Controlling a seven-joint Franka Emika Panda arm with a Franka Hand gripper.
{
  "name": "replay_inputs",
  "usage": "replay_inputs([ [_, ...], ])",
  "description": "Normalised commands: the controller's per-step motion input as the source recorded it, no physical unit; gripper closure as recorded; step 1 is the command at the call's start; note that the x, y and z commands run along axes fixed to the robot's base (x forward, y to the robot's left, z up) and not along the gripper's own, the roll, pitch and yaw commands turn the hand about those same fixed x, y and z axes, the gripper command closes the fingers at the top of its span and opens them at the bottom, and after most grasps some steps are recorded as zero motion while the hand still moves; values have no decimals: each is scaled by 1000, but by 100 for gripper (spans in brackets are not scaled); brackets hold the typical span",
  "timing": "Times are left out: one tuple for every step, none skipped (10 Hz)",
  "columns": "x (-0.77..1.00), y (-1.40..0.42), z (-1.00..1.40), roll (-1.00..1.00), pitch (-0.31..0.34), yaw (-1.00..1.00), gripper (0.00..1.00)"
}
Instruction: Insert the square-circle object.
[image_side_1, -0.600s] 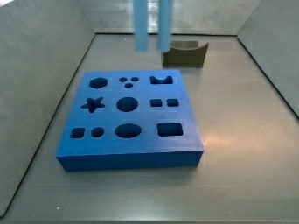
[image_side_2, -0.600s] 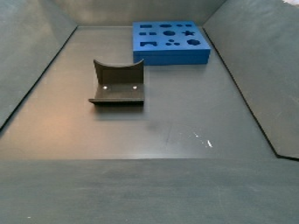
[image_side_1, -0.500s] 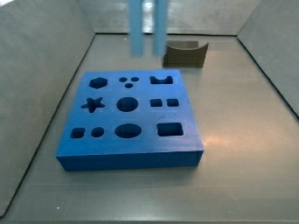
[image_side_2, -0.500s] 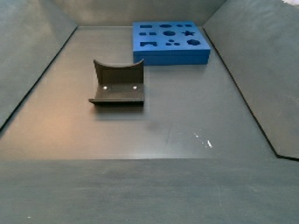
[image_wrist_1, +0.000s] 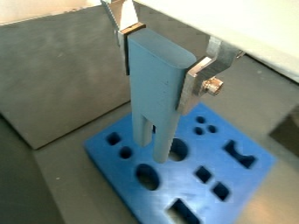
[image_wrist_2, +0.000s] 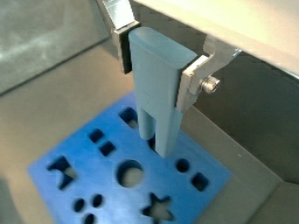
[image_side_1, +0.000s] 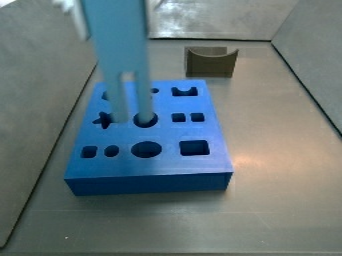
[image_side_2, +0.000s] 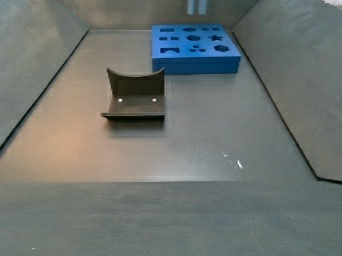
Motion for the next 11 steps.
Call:
replay_inputs([
  [-400, -349, -846, 121, 86, 94, 100],
  [-337, -106, -694, 16, 93, 17, 100],
  [-309, -31, -623, 0, 97, 3, 100],
  [-326, 0, -529, -46, 76, 11, 100],
  [-257, 0, -411, -41, 73, 3, 100],
  [-117, -94, -257, 0, 53, 0, 100],
  [-74, -140, -209, -16, 36, 0, 100],
  [-140, -114, -240, -66, 39, 0, 100],
  [-140, -123, -286, -67, 43, 0, 100],
  [0, -123, -394, -71, 0, 0, 100],
  [23, 0, -554, -80, -37, 0, 100],
])
